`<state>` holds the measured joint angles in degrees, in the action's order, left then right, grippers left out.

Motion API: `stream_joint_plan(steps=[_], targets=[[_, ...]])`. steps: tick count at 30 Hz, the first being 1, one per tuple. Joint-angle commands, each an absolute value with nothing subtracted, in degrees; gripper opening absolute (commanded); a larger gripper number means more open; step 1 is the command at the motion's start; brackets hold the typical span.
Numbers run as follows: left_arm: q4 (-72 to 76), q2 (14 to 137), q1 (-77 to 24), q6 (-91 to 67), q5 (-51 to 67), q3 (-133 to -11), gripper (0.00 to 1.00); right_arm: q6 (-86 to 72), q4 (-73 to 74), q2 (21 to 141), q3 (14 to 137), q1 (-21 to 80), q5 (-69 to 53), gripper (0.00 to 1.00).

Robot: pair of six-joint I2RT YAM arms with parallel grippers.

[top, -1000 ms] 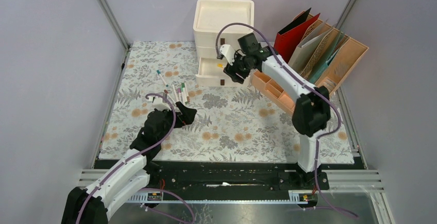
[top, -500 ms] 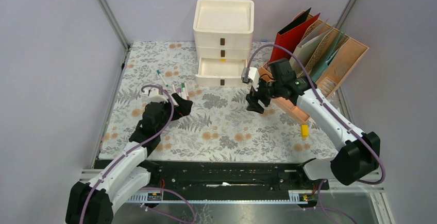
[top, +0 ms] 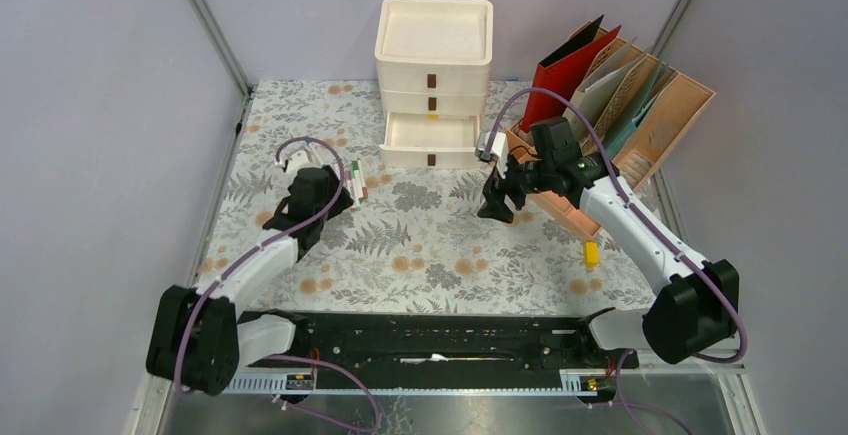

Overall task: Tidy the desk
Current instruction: Place the stationery in the drawer, then pick up the stationery from the center of the board.

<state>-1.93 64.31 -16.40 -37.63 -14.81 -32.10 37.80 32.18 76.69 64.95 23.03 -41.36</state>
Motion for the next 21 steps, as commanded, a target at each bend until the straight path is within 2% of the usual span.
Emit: stream_joint_plan(steps=[1,6,11,21], targets=[[-4.42,71.53,-14.0,-38.25,-19.4,-38.51,0.52,37.54,30.5,75.01,64.69,23.0,-43.85,0.77],[-12.61,83.01,-12.51,-40.21,-24.18,-47.86,0.25,37.66,30.5,75.3,64.51,23.03,-43.77,0.76],[-17.34,91.4,-12.14,-41.1,-26.95,-55.03,0.23,37.62,30.58,75.4,64.51,23.02,-43.77,0.76],[-23.34,101.49,-11.26,-43.42,-28.17,-63.36,0.27,37.99,30.5,74.71,64.25,23.01,-43.31,0.76]])
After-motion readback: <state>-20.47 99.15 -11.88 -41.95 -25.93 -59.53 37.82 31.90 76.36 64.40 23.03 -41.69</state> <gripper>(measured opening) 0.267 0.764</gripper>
